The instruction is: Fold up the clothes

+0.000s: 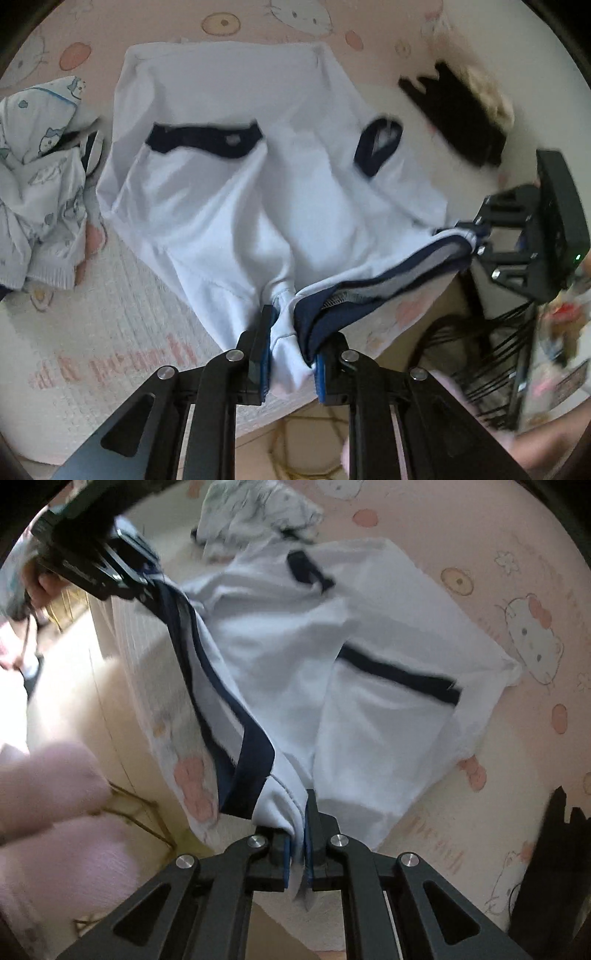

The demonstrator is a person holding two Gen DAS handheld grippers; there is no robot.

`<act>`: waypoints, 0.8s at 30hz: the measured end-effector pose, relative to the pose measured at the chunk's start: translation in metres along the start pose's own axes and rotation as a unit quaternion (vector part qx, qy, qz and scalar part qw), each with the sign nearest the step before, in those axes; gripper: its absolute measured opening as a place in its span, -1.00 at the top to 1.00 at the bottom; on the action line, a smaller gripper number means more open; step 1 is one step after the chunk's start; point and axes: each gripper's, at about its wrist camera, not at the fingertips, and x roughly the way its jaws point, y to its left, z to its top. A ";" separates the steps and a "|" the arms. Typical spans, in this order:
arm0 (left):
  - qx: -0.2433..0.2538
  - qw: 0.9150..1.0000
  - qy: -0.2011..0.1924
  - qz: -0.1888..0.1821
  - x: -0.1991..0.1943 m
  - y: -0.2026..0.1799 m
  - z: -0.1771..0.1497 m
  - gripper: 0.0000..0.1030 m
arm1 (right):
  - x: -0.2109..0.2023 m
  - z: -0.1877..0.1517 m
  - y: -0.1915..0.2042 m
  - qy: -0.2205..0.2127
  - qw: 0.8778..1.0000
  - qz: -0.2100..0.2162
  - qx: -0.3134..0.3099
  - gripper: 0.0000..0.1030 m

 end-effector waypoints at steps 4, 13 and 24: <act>0.013 1.000 -0.006 0.012 -0.009 -0.002 0.002 0.72 | -0.017 0.010 -0.024 -0.021 0.998 0.032 0.042 0.87; -0.022 0.999 -0.039 -0.002 -0.028 0.007 0.006 0.70 | -0.020 0.018 -0.075 -0.050 0.979 0.072 0.184 0.87; -0.035 0.998 -0.030 0.044 -0.008 0.020 0.049 0.70 | 0.012 0.030 -0.106 -0.033 0.955 0.071 0.285 0.87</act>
